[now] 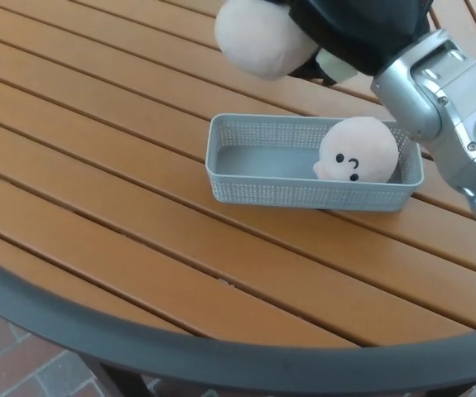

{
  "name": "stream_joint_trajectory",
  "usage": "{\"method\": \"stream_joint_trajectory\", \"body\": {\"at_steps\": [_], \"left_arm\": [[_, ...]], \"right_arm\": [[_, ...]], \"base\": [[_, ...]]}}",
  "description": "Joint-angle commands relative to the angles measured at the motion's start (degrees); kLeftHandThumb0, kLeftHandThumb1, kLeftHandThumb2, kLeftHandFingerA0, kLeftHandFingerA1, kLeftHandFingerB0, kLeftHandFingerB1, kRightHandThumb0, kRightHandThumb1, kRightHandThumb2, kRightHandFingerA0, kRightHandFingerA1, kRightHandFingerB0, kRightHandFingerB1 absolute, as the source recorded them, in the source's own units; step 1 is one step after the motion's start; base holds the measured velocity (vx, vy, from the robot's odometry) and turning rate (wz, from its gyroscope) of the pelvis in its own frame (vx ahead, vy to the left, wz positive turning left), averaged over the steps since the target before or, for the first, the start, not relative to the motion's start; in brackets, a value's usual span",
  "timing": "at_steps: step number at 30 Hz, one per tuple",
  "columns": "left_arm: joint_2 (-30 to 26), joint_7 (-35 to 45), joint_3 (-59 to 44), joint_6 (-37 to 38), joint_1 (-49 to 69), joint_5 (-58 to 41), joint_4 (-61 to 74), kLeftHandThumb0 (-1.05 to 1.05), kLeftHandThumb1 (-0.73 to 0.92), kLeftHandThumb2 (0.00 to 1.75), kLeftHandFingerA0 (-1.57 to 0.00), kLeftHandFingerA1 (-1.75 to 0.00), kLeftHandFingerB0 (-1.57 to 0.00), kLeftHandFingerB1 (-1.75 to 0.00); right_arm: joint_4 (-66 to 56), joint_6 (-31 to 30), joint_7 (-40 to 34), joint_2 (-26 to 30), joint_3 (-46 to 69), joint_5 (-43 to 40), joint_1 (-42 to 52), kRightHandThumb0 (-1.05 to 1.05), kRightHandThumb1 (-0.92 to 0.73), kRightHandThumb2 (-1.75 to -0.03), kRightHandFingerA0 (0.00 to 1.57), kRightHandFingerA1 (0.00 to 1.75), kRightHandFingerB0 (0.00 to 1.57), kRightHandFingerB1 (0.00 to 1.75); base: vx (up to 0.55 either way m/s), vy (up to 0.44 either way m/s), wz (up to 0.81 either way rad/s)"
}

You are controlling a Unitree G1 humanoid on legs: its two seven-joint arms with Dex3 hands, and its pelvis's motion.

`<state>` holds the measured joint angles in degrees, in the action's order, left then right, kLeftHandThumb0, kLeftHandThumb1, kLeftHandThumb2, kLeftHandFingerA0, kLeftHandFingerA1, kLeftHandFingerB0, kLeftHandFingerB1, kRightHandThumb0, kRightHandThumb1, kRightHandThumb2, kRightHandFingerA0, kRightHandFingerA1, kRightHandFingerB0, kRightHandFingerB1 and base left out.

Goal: The robot walks towards a desk kept outside and uses its right hand to pick up two emotional support dumplings one after the other and puts it in a container kept in front of it on the desk

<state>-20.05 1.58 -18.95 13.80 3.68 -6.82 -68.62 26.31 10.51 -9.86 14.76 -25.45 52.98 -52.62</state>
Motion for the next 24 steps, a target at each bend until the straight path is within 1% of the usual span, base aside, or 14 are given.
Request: {"method": "stream_joint_trajectory", "body": {"at_steps": [1,3,4,8,9,12,13,16,17,24], "left_arm": [[-0.6,0.0,-0.2,2.5,0.2,-0.1,0.0,-0.32,0.53,0.56,-0.85,-0.68,-0.82,-0.55],[-0.7,0.1,-0.2,2.7,0.2,0.0,0.0,-0.32,0.53,0.56,-0.85,-0.68,-0.82,-0.55],[-0.5,-0.1,-0.4,2.6,-0.2,-0.2,-0.2,-0.32,0.52,0.56,-0.85,-0.69,-0.82,-0.55],[-0.5,-0.3,-0.3,2.6,-0.3,-0.1,-0.2,-0.33,0.51,0.56,-0.85,-0.70,-0.83,-0.55],[-0.4,-0.4,-0.3,2.7,-0.3,-0.1,-0.1,-0.31,0.53,0.56,-0.85,-0.70,-0.79,-0.54],[-0.3,-0.1,-0.6,2.7,-0.2,-0.6,0.2,-0.32,0.53,0.56,-0.85,-0.73,-0.81,-0.55],[-0.2,0.1,-0.6,2.6,-0.4,-0.6,0.2,-0.32,0.53,0.56,-0.85,-0.71,-0.81,-0.54],[0.1,0.3,-0.7,2.7,-0.5,-0.7,-0.1,-0.31,0.53,0.56,-0.84,-0.68,-0.79,-0.54],[0.1,0.2,-0.7,2.7,-0.5,-0.7,0.0,-0.30,0.53,0.56,-0.84,-0.69,-0.78,-0.54],[0.2,0.2,-1.2,2.8,-0.7,-0.9,0.1,-0.29,0.53,0.56,-0.85,-0.73,-0.80,-0.56]], "right_arm": [[5.0,0.4,-0.3,1.1,-2.8,1.9,-1.2,-0.36,-0.48,-0.59,0.90,1.56,0.93,0.61],[6.8,0.6,0.4,1.0,-4.2,2.4,-1.3,-0.36,-0.48,-0.59,0.90,1.56,0.93,0.61],[8.0,0.2,1.7,0.9,-5.4,2.9,-1.7,-0.37,-0.52,-0.55,0.87,1.60,0.91,0.59],[9.5,-0.2,2.9,0.6,-6.8,2.5,-2.4,-0.37,-0.52,-0.55,0.85,1.61,0.89,0.58],[11.0,-0.4,2.9,0.0,-7.5,2.8,-3.0,-0.35,-0.54,-0.59,0.87,1.65,0.87,0.60],[15.3,-1.1,3.0,-1.4,-9.6,3.5,-5.0,-0.35,-0.56,-0.57,0.88,1.68,0.86,0.63],[16.6,-1.5,3.4,-1.7,-9.9,3.5,-5.7,-0.37,-0.54,-0.58,0.90,1.71,0.86,0.68],[18.9,-2.5,4.3,-2.1,-10.5,3.5,-6.9,-0.35,-0.55,-0.59,0.90,1.72,0.85,0.72],[19.6,-2.7,4.5,-2.4,-10.7,3.5,-7.4,-0.33,-0.38,-0.84,1.19,1.36,0.81,0.83],[22.2,-3.4,4.2,-4.3,-11.9,3.5,-9.3,-0.36,-0.39,-0.85,1.19,1.37,0.79,0.86]], "base": [[0.00,0.000,0.00],[0.00,0.000,0.00],[0.00,0.000,0.00],[0.00,0.000,0.00],[0.00,0.000,0.00],[0.00,0.000,0.00],[0.00,0.000,0.00],[0.00,0.000,0.00],[0.00,0.000,0.00],[0.00,0.000,0.00]]}}
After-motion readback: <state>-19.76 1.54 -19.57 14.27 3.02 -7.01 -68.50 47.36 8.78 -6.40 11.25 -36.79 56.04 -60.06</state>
